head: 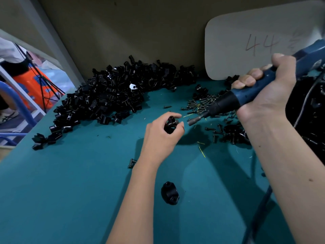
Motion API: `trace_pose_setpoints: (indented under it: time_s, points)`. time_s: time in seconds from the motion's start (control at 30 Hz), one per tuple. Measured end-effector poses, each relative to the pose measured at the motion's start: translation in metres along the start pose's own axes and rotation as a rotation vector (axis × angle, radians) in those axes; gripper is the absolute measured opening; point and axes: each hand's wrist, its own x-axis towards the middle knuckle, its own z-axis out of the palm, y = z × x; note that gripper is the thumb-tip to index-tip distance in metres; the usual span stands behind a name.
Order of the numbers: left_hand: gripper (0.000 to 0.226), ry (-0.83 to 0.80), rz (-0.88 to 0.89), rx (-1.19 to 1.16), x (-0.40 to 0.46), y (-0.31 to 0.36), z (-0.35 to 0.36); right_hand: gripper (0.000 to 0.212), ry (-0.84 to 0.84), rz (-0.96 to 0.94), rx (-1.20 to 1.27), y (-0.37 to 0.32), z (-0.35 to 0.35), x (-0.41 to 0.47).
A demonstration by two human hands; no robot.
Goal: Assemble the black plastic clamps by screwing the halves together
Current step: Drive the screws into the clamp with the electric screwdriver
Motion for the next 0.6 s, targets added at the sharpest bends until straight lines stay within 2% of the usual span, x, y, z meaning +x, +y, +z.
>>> trace_pose_setpoints:
  time_s: [0.2,0.37,0.47,0.6]
  points:
    - [0.012,-0.031,0.029,0.064,0.0014,-0.0056,0.0002,0.026,0.086,-0.065,-0.034,0.0073,0.0022,-0.0029]
    - [0.038,-0.041,0.074,0.067,0.0012,-0.0013,0.0011,0.027,0.098,-0.062,-0.062,0.0110,0.0023,-0.0039]
    - [0.041,-0.048,0.069,0.052,0.0001,0.0011,0.0040,0.031,0.118,-0.066,-0.077,0.0114,0.0026,-0.0026]
    - [0.045,-0.037,0.072,0.045,-0.0001,0.0023,0.0078,0.025,0.132,-0.073,-0.064,0.0101,0.0020,-0.0017]
